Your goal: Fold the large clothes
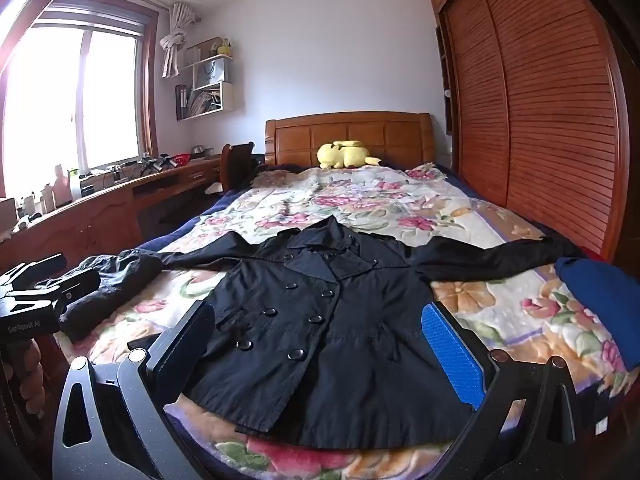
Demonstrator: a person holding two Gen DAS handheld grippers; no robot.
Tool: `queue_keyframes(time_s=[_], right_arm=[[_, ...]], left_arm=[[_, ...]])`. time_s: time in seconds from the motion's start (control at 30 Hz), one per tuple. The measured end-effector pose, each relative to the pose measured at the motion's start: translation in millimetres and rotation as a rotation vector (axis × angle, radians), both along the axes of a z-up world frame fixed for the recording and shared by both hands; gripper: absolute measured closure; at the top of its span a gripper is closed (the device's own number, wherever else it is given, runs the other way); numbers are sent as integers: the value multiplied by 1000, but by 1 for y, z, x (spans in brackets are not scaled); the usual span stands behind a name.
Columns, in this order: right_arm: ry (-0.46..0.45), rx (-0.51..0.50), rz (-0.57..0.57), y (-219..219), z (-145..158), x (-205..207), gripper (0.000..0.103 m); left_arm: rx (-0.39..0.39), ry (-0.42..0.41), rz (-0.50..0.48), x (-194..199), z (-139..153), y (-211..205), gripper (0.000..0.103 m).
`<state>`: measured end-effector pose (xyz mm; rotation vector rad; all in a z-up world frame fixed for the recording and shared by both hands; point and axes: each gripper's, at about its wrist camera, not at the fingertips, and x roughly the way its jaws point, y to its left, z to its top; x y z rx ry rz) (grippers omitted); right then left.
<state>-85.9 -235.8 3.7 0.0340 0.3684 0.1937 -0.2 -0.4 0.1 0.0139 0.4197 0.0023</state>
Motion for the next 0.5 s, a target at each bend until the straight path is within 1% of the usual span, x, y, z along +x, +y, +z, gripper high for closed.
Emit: queue_keyframes(time_s=[0.5], right_arm=[[1, 6, -4, -4, 0, 0, 0]], left_arm=[[-2, 3, -10, 1, -2, -8, 0]])
